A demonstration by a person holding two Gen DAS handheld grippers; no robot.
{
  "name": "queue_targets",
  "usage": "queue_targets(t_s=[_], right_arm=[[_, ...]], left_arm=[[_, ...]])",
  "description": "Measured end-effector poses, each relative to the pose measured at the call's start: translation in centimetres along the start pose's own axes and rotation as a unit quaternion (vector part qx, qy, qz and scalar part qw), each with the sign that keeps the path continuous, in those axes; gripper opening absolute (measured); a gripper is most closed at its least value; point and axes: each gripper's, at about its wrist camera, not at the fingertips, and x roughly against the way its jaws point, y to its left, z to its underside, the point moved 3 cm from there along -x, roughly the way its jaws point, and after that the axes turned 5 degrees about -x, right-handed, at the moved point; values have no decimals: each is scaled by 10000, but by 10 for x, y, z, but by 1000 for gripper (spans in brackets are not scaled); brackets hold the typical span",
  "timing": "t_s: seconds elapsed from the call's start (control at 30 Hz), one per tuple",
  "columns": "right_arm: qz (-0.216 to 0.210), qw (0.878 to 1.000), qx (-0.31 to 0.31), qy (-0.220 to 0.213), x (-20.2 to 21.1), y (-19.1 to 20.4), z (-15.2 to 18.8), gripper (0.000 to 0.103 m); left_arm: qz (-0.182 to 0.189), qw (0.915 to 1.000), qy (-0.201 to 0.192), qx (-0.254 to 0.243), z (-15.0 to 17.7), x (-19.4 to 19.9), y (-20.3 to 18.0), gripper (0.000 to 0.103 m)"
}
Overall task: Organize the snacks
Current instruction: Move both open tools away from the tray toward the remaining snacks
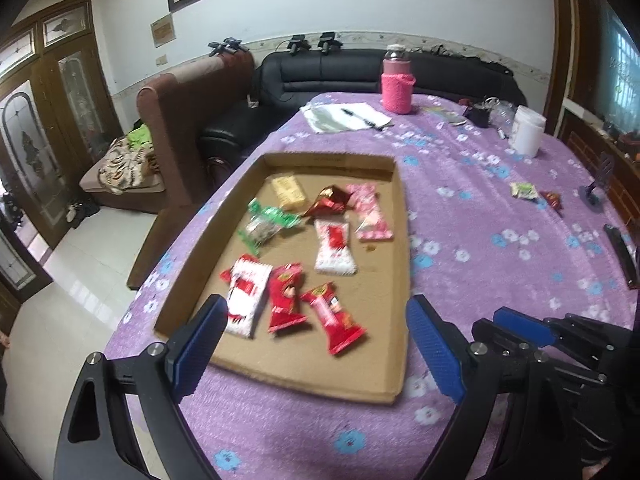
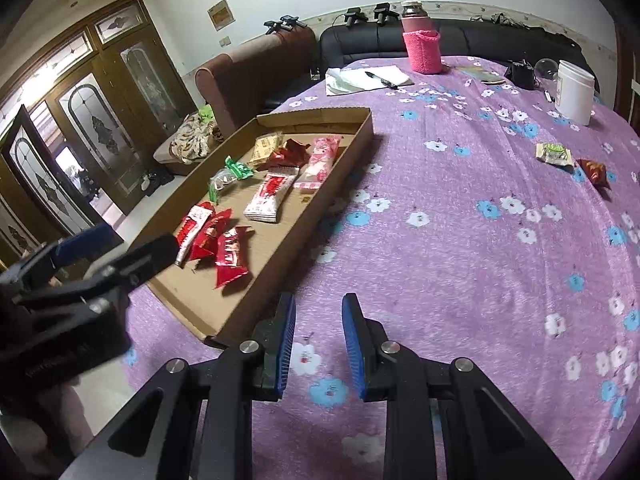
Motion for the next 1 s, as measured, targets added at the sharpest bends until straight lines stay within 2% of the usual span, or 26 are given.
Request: queue_targets(t_s=[0.27, 0.5, 0.67, 0.87, 1.0], right_arm=[[347, 9983, -407, -222, 19, -49, -16, 26], [503, 9953, -783, -253, 34, -98, -11, 26], [746, 9898, -1202, -185, 37, -147, -5, 25], [867, 9842, -1508, -331, 49, -180, -8, 25], [937, 9815, -1626, -385, 55, -197, -11, 25]], left_arm=[[160, 9992, -234, -276, -26, 10, -26, 90], [503, 9983, 65, -289, -22, -5, -53, 90], [705, 9961, 291, -444, -20, -23, -82, 90], [836, 9932, 266, -767, -22, -26, -109, 90], [1137, 9889, 286, -911, -23, -27, -124, 90]])
